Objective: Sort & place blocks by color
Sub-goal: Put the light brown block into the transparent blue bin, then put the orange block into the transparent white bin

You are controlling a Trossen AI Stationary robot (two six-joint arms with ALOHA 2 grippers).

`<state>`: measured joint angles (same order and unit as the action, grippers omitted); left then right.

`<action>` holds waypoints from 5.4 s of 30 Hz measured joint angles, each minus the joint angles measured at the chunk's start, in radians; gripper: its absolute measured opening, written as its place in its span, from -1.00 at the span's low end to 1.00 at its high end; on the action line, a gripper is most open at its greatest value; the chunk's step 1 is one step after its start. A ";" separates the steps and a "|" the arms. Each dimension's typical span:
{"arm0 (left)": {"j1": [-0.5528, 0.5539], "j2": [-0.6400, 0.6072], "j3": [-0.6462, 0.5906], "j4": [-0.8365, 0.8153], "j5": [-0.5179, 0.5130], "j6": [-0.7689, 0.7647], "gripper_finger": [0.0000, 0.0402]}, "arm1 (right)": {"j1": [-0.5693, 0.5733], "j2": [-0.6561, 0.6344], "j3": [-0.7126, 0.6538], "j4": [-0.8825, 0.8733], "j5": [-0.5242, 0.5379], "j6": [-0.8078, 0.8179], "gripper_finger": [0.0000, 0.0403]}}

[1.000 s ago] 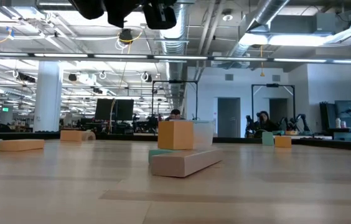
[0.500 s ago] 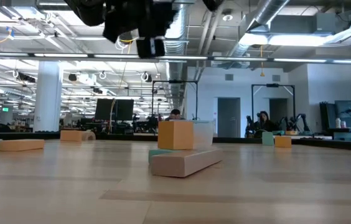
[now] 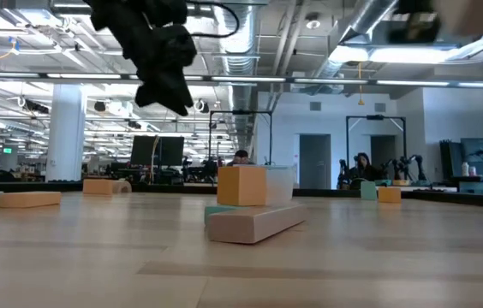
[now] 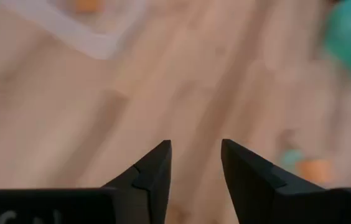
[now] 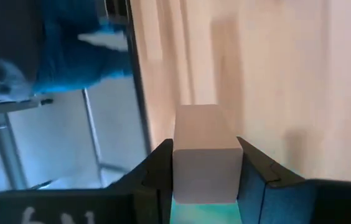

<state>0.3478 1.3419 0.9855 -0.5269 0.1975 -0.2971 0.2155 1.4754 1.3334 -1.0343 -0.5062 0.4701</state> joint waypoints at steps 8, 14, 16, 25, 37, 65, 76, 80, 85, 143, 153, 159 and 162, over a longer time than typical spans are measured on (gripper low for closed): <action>-0.020 -0.120 0.000 -0.047 -0.209 0.071 -0.42 | 0.241 0.000 -0.105 -0.008 -0.016 0.347 -0.33; -0.020 -0.151 0.000 -0.061 -0.242 0.088 -0.42 | 0.372 0.000 -0.286 0.186 -0.074 0.606 -0.33; -0.020 -0.151 0.000 -0.060 -0.242 0.092 -0.42 | 0.395 0.000 -0.335 0.239 -0.075 0.677 -0.33; -0.020 -0.151 0.000 -0.058 -0.277 0.104 -0.42 | 0.416 0.000 -0.465 0.257 -0.072 0.833 -0.30; -0.020 -0.151 0.000 -0.050 -0.311 0.119 -0.42 | 0.401 0.000 -0.500 0.246 -0.067 0.892 0.16; -0.021 -0.383 -0.002 -0.078 -0.397 0.136 -0.42 | 0.112 -0.273 -0.355 0.321 0.361 0.603 0.42; -0.070 -0.536 -0.184 0.027 -0.343 0.059 -0.42 | 0.048 -0.053 -0.354 0.938 0.483 -0.121 0.42; -0.119 -0.586 -0.283 0.126 -0.308 -0.023 -0.42 | 0.037 0.048 -0.354 1.041 0.480 -0.185 0.42; -0.177 -0.618 -0.383 0.213 -0.308 -0.103 -0.42 | 0.030 0.150 -0.355 1.048 0.454 -0.272 0.42; -0.215 -0.603 -0.448 0.308 -0.351 -0.108 -0.42 | -0.314 0.213 -0.139 0.866 0.467 -0.690 -0.32; -0.214 -0.603 -0.448 0.310 -0.402 -0.126 -0.42 | -0.615 0.240 -0.140 0.942 0.482 -0.612 -0.29; -0.214 -0.603 -0.447 0.309 -0.416 -0.158 -0.42 | -0.691 0.326 -0.081 0.923 0.475 -0.518 -0.35; -0.214 -0.603 -0.447 0.309 -0.415 -0.169 -0.42 | -0.696 0.360 -0.034 0.917 0.467 -0.515 -0.33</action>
<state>0.1333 0.7391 0.5381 -0.2182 -0.2176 -0.4658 -0.4805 1.8349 1.2992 -0.1175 -0.0393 -0.0448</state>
